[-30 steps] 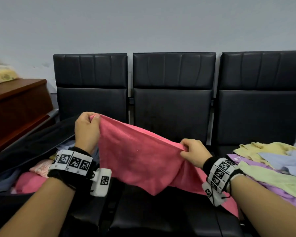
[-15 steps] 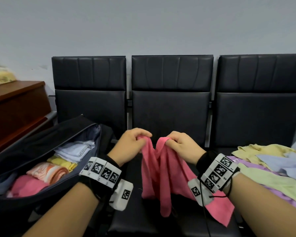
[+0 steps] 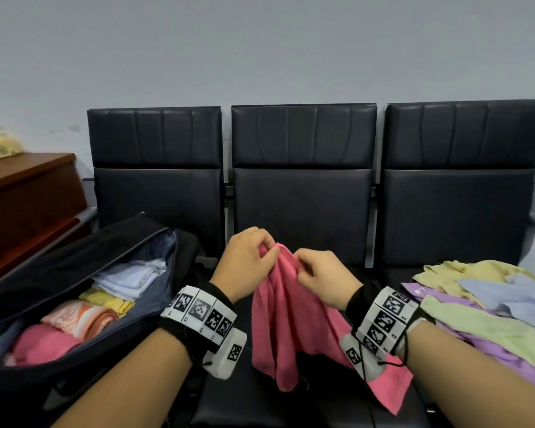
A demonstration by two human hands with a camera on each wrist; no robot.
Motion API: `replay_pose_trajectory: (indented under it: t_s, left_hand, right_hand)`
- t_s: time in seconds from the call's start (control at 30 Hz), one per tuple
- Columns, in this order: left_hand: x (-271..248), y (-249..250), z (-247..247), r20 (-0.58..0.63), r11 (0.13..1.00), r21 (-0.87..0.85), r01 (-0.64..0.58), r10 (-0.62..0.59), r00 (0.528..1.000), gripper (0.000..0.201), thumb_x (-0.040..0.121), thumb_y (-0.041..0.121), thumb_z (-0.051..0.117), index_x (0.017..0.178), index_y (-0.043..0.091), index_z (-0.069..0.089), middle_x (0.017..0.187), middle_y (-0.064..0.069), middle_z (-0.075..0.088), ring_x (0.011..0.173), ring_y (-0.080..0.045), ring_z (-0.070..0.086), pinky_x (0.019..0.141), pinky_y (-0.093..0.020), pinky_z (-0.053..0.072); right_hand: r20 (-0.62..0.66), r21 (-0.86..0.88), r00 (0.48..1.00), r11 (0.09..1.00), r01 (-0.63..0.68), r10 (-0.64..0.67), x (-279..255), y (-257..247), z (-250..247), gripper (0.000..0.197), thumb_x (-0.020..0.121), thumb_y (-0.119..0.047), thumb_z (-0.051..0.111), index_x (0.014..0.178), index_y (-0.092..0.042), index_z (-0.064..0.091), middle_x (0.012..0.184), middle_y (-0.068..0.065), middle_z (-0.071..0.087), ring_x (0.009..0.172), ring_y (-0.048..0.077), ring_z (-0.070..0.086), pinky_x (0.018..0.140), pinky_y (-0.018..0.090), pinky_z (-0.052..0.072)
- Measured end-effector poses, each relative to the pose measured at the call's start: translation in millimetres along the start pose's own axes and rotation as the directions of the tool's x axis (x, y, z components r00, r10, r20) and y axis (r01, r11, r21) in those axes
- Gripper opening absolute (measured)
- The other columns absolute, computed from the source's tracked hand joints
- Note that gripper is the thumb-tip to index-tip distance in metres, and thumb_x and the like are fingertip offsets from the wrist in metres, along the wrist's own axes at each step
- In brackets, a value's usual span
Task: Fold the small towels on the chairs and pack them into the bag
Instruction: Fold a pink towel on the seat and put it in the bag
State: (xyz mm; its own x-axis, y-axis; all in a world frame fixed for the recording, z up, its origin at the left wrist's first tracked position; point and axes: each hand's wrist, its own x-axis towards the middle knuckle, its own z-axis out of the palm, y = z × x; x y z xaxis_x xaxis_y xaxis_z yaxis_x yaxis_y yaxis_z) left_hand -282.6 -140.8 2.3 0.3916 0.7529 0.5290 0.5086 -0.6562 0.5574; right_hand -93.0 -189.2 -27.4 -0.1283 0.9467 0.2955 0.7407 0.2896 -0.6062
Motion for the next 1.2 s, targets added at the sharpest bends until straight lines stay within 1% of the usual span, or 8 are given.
replay_pose_trajectory:
  t_s: [0.33,0.6,0.8,0.93,1.0,1.07,1.13,1.2]
  left_hand:
    - [13,-43,-53,-0.419,0.96,-0.169,0.222,-0.274,0.866,0.017,0.082,0.011,0.063,0.066,0.017,0.06,0.063,0.005,0.06,0.057,-0.001,0.052,0.061,-0.018,0.041]
    - [15,-67,-83,-0.522,0.924,-0.178,0.337,-0.379,0.764,0.014,0.084,0.016,0.06,0.071,0.011,0.061,0.064,0.004,0.056,0.062,-0.013,0.051,0.069,-0.032,0.045]
    - [17,-79,-83,-0.503,0.863,-0.191,0.468,-0.496,0.708,0.016,0.083,0.022,0.058,0.074,0.01,0.063,0.069,0.0,0.061,0.076,-0.024,0.059,0.08,-0.04,0.051]
    - [25,-68,-59,-0.356,0.863,-0.133,0.488,-0.501,0.789,0.012,0.085,0.015,0.058,0.089,0.011,0.068,0.087,0.001,0.065,0.087,-0.019,0.058,0.084,-0.029,0.044]
    - [28,-57,-42,-0.285,0.896,-0.14,0.421,-0.444,0.85,0.017,0.087,0.005,0.054,0.096,0.01,0.068,0.092,-0.003,0.065,0.086,-0.019,0.06,0.084,-0.03,0.047]
    - [30,-45,-25,-0.168,0.906,-0.225,0.359,-0.399,0.901,0.025,0.091,-0.003,0.045,0.09,0.014,0.064,0.079,-0.01,0.065,0.063,-0.02,0.065,0.063,-0.028,0.054]
    - [27,-36,-9,-0.016,0.904,-0.25,0.347,-0.362,0.932,0.034,0.094,-0.007,0.04,0.081,0.017,0.061,0.065,-0.012,0.062,0.045,-0.016,0.06,0.046,-0.023,0.05]
    - [20,-34,4,0.098,0.922,-0.188,0.338,-0.325,0.941,0.035,0.092,-0.009,0.044,0.075,0.017,0.062,0.064,-0.011,0.062,0.049,-0.019,0.059,0.051,-0.026,0.052]
  right_hand:
    - [-0.078,-0.324,0.924,0.867,-0.378,0.374,-17,65,-36,0.018,0.075,-0.011,0.059,0.084,-0.02,0.069,0.087,0.006,0.071,0.089,0.031,0.065,0.077,0.037,0.053]
    - [-0.158,-0.224,0.842,0.812,-0.539,0.515,-27,97,-46,0.017,0.083,-0.01,0.064,0.081,-0.023,0.074,0.084,0.003,0.073,0.084,0.022,0.068,0.077,0.03,0.054]
    - [-0.151,-0.123,0.859,0.853,-0.508,0.489,-27,89,-49,0.012,0.086,-0.016,0.069,0.094,-0.023,0.074,0.091,0.001,0.072,0.086,0.018,0.065,0.078,0.027,0.048]
    - [-0.162,0.342,0.924,0.898,-0.277,0.346,-19,50,-52,0.019,0.089,0.001,0.064,0.092,-0.016,0.073,0.08,0.008,0.068,0.07,0.015,0.058,0.072,0.027,0.046]
    - [-0.098,0.543,0.949,0.816,-0.201,0.299,-14,28,-51,0.027,0.092,0.006,0.056,0.085,-0.012,0.073,0.078,0.004,0.069,0.068,0.011,0.059,0.067,0.023,0.048]
    - [0.081,0.698,0.96,0.672,-0.246,0.267,-11,8,-49,0.033,0.092,0.009,0.045,0.09,-0.007,0.074,0.075,0.004,0.07,0.062,0.011,0.061,0.055,0.022,0.05]
    - [0.195,0.735,0.958,0.615,-0.285,0.211,-9,-2,-45,0.038,0.089,0.01,0.039,0.098,-0.005,0.073,0.083,0.01,0.071,0.067,0.015,0.066,0.055,0.026,0.053]
    - [0.174,0.677,0.966,0.69,-0.258,0.191,-9,-6,-41,0.039,0.087,0.011,0.042,0.098,-0.008,0.074,0.085,0.01,0.069,0.073,0.015,0.064,0.061,0.026,0.053]
